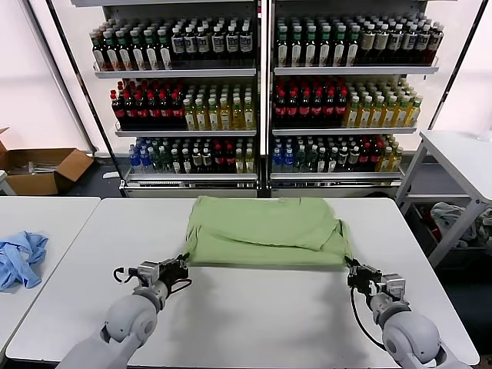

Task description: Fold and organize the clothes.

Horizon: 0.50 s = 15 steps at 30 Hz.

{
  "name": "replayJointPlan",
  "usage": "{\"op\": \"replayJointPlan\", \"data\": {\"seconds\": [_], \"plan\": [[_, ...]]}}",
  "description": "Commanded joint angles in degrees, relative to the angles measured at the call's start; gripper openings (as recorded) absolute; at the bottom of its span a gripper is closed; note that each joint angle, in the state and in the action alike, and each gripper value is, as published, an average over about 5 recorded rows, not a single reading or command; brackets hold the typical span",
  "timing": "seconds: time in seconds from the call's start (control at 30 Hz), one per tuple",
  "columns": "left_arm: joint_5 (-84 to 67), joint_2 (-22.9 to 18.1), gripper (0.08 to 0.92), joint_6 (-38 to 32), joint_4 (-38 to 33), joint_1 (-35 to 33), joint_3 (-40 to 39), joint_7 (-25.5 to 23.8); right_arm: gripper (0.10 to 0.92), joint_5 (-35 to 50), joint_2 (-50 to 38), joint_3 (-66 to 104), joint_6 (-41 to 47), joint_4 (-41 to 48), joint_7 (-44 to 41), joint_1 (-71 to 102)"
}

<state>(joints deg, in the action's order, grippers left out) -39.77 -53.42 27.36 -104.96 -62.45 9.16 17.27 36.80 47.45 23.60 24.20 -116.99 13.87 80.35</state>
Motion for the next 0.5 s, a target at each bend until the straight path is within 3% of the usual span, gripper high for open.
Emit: {"op": "replayJointPlan", "data": {"seconds": [0.03, 0.23, 0.5], "plan": [[0.0, 7.7, 0.086, 1.8, -23.4, -27.5, 12.5, 10.1, 0.114, -4.1, -4.4, 6.8, -1.1, -13.2, -0.1, 21.5], [3.4, 6.3, 0.086, -1.0, -30.8, -41.1, 15.2, 17.6, 0.114, -12.5, -3.3, 9.7, -8.5, -14.4, 0.9, 35.3], [8.5, 6.1, 0.086, -2.7, -31.6, -47.8, 12.6, 20.8, 0.114, -16.8, -0.8, 9.8, -14.2, -15.6, 5.3, 41.7]]}}
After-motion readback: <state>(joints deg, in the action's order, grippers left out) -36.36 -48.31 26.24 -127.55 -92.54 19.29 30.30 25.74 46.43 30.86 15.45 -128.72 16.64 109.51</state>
